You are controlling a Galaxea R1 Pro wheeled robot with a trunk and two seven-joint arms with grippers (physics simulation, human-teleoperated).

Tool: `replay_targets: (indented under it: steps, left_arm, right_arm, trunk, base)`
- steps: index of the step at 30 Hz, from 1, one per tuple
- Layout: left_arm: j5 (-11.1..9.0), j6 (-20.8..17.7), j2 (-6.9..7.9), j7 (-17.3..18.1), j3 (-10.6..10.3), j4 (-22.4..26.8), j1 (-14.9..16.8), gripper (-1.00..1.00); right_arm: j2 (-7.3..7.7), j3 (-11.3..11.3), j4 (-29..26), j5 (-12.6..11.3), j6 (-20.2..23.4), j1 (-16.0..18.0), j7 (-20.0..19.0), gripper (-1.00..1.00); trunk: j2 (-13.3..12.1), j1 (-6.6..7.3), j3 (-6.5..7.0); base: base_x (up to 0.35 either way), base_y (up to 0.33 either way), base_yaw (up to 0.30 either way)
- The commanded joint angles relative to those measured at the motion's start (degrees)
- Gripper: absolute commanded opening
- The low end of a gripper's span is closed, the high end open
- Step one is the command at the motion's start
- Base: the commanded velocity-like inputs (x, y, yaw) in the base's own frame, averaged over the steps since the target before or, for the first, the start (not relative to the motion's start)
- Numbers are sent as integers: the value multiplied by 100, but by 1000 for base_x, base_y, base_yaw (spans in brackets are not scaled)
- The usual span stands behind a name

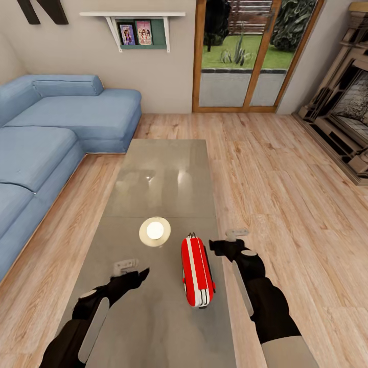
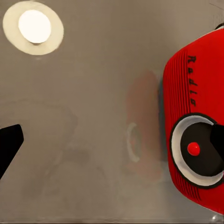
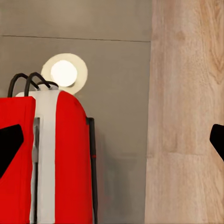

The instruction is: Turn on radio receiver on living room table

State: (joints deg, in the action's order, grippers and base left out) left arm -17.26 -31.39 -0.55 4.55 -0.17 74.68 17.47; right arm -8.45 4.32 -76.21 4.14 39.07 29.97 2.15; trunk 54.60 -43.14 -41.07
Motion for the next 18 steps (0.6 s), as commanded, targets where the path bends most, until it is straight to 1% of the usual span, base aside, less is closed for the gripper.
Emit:
replay_targets:
  steps: [1,9,18]
  left_arm:
    - [0,0,3,1,0,-30,15,100]
    - [2,28,10,2,0,-68,34,100]
    - [-12,44,1,2,1,-82,37,100]
  right_arm:
    - [-1,3,0,0,-6,0,-7,100]
    - [-8,8,16,-43,-1,0,-30,100]
    - [3,8,133,-10,27,0,-30,100]
  trunk:
    - [0,0,0]
    - [0,0,0]
    - [0,0,0]
  base:
    - [0,0,0]
    - [0,0,0]
    - [0,0,0]
